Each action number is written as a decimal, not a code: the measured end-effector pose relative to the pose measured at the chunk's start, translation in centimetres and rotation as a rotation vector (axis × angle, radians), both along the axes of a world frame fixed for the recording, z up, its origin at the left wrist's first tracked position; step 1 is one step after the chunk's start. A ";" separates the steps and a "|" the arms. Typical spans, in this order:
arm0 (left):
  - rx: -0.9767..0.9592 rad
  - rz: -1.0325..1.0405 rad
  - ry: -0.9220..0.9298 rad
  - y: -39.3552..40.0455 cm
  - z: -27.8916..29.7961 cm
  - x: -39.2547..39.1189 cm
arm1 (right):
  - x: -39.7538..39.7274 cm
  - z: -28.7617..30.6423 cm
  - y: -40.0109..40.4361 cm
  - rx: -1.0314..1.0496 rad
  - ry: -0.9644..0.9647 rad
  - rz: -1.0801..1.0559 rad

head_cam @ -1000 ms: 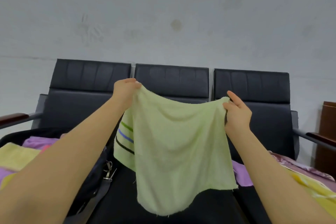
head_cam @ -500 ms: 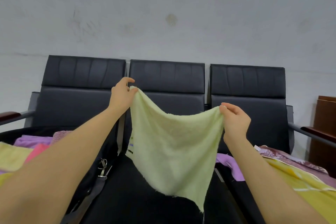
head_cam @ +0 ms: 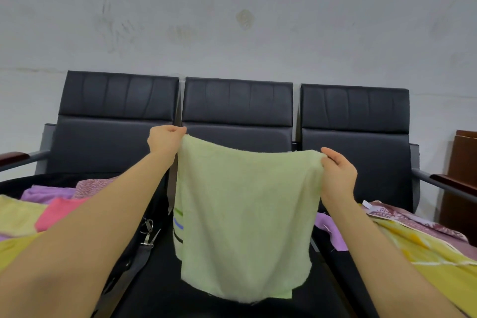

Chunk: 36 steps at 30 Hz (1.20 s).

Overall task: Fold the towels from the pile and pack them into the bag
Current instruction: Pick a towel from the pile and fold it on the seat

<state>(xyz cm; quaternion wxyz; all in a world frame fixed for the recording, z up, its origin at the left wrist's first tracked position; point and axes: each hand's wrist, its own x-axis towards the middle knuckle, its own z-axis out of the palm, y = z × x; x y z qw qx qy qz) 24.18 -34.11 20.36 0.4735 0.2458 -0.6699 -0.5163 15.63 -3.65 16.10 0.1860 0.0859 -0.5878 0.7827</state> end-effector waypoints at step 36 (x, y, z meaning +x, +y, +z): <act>-0.017 -0.050 -0.139 -2.4 -7.4 -2.2 | -4.5 -4.2 -3.9 0.479 -0.080 -0.255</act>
